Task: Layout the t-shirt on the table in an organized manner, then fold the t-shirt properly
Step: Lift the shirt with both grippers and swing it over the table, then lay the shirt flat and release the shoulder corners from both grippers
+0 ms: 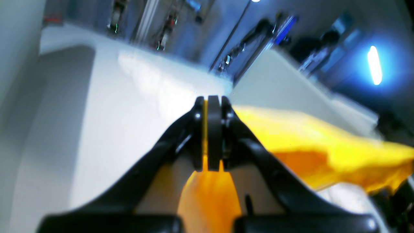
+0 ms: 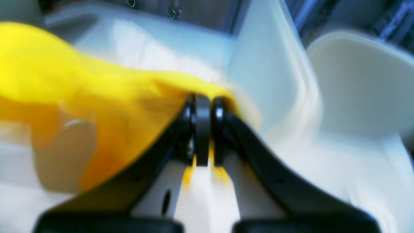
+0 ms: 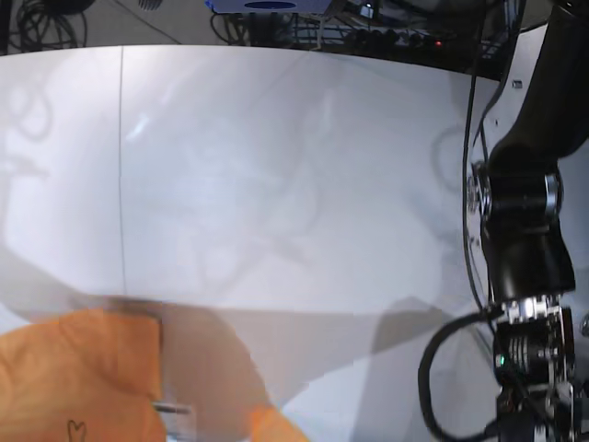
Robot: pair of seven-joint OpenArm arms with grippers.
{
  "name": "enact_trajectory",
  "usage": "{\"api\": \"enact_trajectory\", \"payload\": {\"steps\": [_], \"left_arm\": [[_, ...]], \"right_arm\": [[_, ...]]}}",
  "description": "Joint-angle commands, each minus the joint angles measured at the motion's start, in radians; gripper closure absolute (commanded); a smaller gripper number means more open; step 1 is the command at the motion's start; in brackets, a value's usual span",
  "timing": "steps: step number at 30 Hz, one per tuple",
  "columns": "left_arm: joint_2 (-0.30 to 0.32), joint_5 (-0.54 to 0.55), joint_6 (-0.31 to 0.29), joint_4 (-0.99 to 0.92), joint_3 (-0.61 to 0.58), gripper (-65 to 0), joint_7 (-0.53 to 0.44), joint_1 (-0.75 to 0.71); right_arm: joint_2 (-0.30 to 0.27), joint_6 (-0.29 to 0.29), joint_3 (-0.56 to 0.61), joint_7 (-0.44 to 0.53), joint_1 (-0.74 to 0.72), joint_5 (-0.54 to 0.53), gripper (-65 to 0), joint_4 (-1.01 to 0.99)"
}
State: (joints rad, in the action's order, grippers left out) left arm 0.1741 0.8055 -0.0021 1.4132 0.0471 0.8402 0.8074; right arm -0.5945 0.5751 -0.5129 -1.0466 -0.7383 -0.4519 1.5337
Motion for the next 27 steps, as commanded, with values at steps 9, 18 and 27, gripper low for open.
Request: {"api": "enact_trajectory", "payload": {"steps": [9,18,27], "left_arm": [[0.141,0.001,-0.011,0.151,0.061,0.0,-0.012,-0.584],[0.08,-0.306,-0.012,0.107,0.066,0.0,-0.015,-0.81],[0.091,-0.318,-0.014,0.105,0.066,0.0,-0.151,-0.911]], "right_arm": [[0.305,0.006,-0.168,0.174,0.659,-0.011,0.0,0.155],[0.348,0.006,-0.076,0.431,0.79,-0.011,0.0,-0.295],[0.33,0.006,-0.077,0.431,0.828,-0.011,0.0,-0.316]]}}
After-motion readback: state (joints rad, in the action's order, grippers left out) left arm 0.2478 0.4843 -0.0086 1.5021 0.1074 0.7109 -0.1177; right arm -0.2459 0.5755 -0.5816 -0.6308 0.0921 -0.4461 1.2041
